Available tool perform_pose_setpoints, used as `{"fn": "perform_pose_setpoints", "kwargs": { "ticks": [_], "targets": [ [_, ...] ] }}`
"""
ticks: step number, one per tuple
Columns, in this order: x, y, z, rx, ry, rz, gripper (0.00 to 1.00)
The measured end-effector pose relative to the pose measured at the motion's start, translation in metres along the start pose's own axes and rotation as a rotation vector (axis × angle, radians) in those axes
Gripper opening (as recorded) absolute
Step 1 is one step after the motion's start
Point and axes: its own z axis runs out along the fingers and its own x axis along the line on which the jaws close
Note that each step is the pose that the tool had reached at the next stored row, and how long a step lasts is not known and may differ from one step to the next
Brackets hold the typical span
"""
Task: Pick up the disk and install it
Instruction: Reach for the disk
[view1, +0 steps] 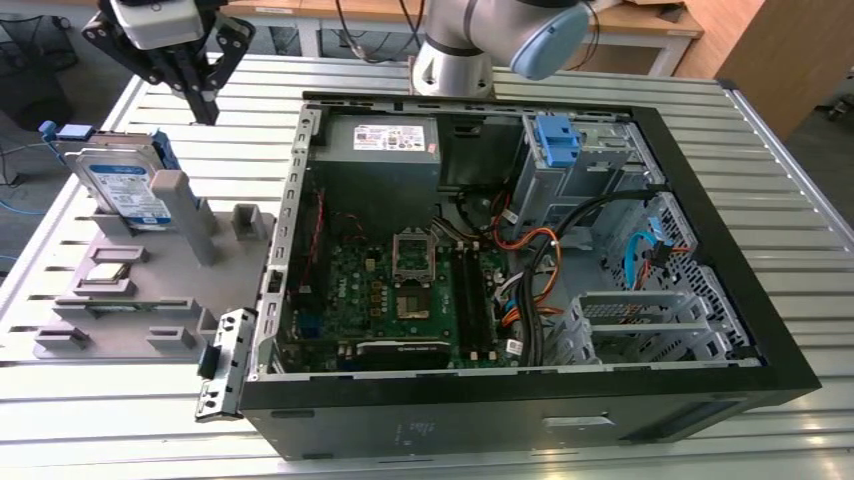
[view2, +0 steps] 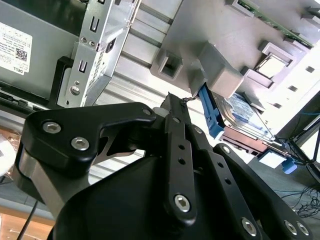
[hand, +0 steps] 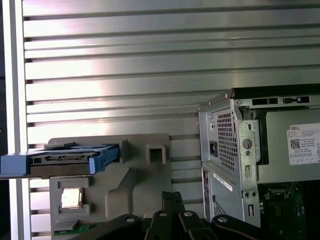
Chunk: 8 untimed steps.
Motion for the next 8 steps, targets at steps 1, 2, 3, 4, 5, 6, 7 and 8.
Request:
{"fn": "perform_pose_setpoints", "kwargs": {
  "ticks": [1,2,3,4,5,6,7,8],
  "targets": [
    [0.0014,-0.0001,0.0001,0.0000,0.0000,0.000,0.11],
    [0.0029,-0.0002,0.0002,0.0000,0.0000,0.000,0.11],
    [0.0043,-0.0003,0.0003,0.0000,0.0000,0.000,0.11],
    [0.0056,-0.0004,0.0004,0.0000,0.0000,0.000,0.11],
    [0.0070,-0.0005,0.0005,0.0000,0.0000,0.000,0.11],
    [0.0084,-0.0007,0.0006,0.0000,0.0001,0.000,0.11],
    [0.0099,-0.0008,0.0008,0.0000,0.0001,0.000,0.11],
    [0.0115,-0.0009,0.0009,0.0000,0.0000,0.000,0.11]
  ]
}}
